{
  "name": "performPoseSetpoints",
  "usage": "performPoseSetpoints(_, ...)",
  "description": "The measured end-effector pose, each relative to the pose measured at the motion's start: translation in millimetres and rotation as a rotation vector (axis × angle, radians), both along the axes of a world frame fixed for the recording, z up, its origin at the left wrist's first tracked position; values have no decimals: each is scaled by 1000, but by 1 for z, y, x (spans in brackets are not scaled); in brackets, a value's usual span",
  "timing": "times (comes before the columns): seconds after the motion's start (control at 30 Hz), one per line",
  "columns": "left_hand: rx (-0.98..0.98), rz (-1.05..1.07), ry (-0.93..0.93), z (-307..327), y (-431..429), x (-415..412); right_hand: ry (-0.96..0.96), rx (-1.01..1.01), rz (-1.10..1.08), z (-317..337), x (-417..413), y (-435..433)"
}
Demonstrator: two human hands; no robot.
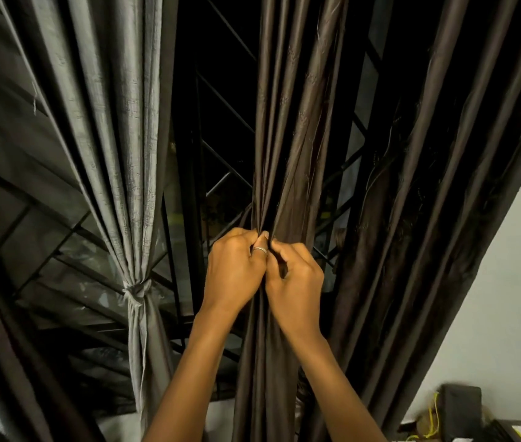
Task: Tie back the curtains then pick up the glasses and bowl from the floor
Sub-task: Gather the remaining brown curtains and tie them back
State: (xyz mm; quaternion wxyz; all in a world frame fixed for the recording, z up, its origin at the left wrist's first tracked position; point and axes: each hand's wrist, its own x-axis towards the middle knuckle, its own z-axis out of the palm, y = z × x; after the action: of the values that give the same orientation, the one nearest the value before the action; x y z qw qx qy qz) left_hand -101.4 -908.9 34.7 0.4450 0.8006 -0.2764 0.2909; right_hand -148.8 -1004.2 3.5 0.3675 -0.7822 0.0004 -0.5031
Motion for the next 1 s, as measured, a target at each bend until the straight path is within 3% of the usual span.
performPoseSetpoints(0.3, 16, -35, 112, 5, -6, -9, 28, -3, -37, -1, -7, 3)
performPoseSetpoints(0.47, 50, 159, 80, 15, -16, -15, 57, -14, -5, -1, -9, 3)
performPoseSetpoints(0.6, 26, 175, 93, 11, -16, -11, 76, 3, 121, 0, -13, -1)
performPoseSetpoints(0.7, 40, 155, 97, 10, -11, -8, 91, 44, 205, 2, -14, -10)
performPoseSetpoints(1.0, 36, 93, 61, 7, 3, -11, 250, 216, 123, 23, 15, -57)
